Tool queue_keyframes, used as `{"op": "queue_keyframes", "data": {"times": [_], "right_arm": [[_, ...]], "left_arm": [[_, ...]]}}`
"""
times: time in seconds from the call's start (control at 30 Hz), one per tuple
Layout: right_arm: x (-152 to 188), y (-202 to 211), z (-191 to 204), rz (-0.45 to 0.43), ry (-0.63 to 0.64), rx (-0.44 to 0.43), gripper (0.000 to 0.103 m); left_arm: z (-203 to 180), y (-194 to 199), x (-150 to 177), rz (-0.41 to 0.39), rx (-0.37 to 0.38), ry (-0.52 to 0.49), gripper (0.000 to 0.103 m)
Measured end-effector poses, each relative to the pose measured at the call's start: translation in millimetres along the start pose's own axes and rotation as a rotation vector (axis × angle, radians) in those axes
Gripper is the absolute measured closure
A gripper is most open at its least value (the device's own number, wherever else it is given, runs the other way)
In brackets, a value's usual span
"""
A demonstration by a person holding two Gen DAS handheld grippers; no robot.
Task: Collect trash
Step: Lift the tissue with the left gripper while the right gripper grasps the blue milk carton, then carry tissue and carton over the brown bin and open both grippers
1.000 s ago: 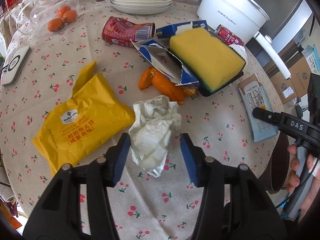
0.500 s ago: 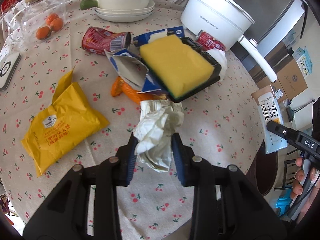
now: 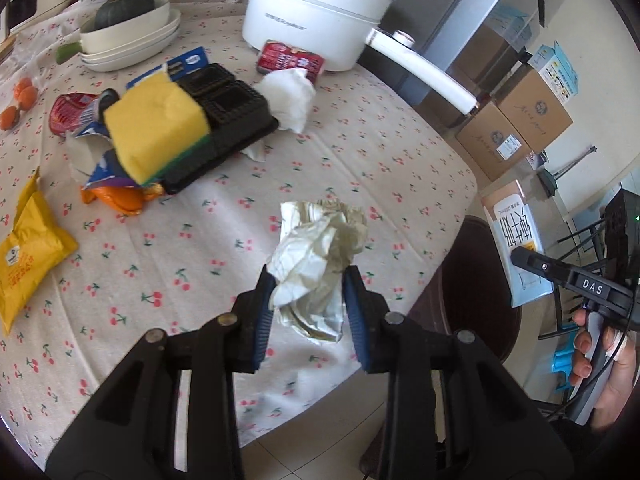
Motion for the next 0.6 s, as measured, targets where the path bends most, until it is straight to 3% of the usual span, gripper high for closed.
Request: {"op": "queue_keyframes", "data": {"times": [0.37,0.6], "right_arm": [[43,27,-104,0.006,-0.132,0.080,0.065],[63,34,-149,0.021,-0.211,0.102,0.064]], "left_arm": [[-126,-52,24,0.064,0.110,-0.187,0.067],[-172,-82,35,0.079,0.117,-0.298,0.066]]}}
Point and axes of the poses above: each gripper's, at about its wrist camera, not at the fingertips, and y roughly against the way its jaws point, z to its left, x to its underside, the point moved 3 cm from there along -y, roughly the way its jaws point, and after that the axes turned 6 degrees about z, right-handed, at the moved point
